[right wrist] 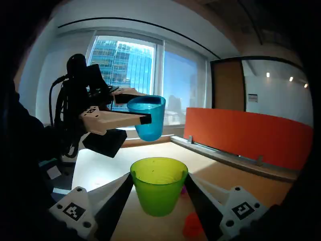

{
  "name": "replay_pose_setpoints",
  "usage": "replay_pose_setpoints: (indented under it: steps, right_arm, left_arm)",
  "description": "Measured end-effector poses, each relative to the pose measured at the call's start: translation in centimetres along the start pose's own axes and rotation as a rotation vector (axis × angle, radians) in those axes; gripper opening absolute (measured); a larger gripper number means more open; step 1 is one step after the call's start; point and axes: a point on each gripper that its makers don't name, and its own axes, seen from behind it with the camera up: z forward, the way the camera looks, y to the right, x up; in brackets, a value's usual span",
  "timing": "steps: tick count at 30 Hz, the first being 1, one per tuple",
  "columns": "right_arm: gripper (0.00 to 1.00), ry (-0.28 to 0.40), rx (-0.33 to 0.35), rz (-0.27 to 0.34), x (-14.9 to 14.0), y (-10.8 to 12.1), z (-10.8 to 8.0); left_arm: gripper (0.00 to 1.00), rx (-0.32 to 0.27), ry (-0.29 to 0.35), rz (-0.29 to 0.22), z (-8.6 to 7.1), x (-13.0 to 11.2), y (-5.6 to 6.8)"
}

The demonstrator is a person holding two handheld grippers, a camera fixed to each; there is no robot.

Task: Pour water

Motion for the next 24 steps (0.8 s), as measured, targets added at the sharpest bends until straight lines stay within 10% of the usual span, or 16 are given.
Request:
replay_pose_setpoints:
  steps: [24]
  right_arm:
    - [0.91, -0.001, 0.054, 0.002, -0.6, -1.8, 0.9]
  left_arm:
    - [0.88, 0.034, -0.003, 0.232, 0.6, 2.1, -0.7]
